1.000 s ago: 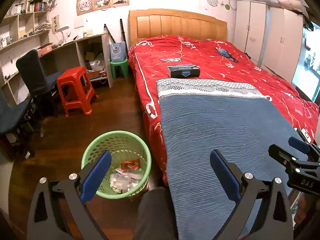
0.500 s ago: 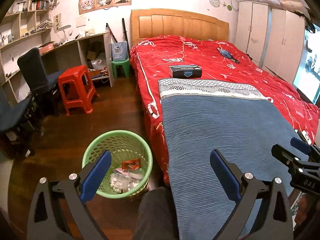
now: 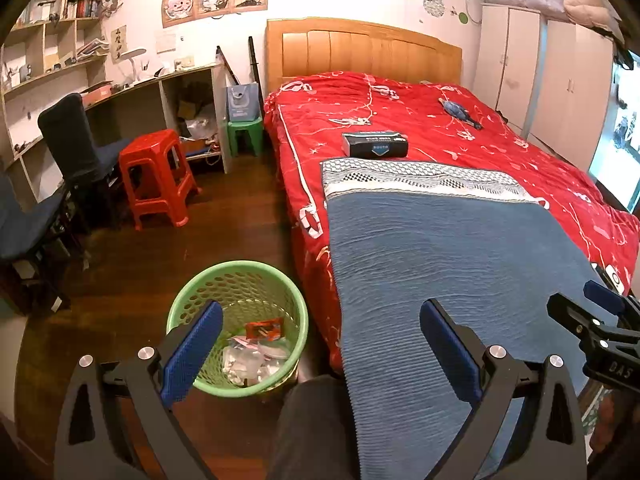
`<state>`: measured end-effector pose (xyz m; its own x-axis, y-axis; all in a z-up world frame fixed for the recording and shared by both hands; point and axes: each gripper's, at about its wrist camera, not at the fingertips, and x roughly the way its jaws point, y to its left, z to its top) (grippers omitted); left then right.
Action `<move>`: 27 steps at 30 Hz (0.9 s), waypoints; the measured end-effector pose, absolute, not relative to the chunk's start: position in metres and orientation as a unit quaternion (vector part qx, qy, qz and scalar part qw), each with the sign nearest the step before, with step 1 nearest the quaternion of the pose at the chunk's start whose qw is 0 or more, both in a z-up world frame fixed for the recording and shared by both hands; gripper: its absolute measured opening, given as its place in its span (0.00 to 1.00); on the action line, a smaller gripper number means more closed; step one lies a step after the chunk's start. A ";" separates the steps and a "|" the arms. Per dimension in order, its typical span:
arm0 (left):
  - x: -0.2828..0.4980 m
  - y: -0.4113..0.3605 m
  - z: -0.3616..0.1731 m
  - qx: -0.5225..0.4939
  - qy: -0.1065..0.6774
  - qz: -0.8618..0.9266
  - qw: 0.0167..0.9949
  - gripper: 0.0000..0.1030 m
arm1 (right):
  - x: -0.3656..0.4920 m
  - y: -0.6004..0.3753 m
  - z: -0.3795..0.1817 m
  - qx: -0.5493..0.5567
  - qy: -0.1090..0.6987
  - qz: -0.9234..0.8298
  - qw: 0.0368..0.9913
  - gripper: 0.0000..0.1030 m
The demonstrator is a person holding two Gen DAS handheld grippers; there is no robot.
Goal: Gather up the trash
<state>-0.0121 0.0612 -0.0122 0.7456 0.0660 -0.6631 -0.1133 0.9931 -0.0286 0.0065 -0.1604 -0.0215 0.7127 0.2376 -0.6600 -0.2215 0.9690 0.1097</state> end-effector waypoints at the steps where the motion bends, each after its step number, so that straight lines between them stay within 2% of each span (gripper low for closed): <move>1: -0.012 0.062 -0.012 -0.034 0.353 0.049 0.934 0.93 | 0.007 -0.160 -0.022 0.011 0.358 0.124 0.925 0.94; 27: -0.015 0.065 -0.007 -0.033 0.337 0.055 0.939 0.93 | 0.011 -0.158 -0.023 0.013 0.362 0.127 0.923 0.94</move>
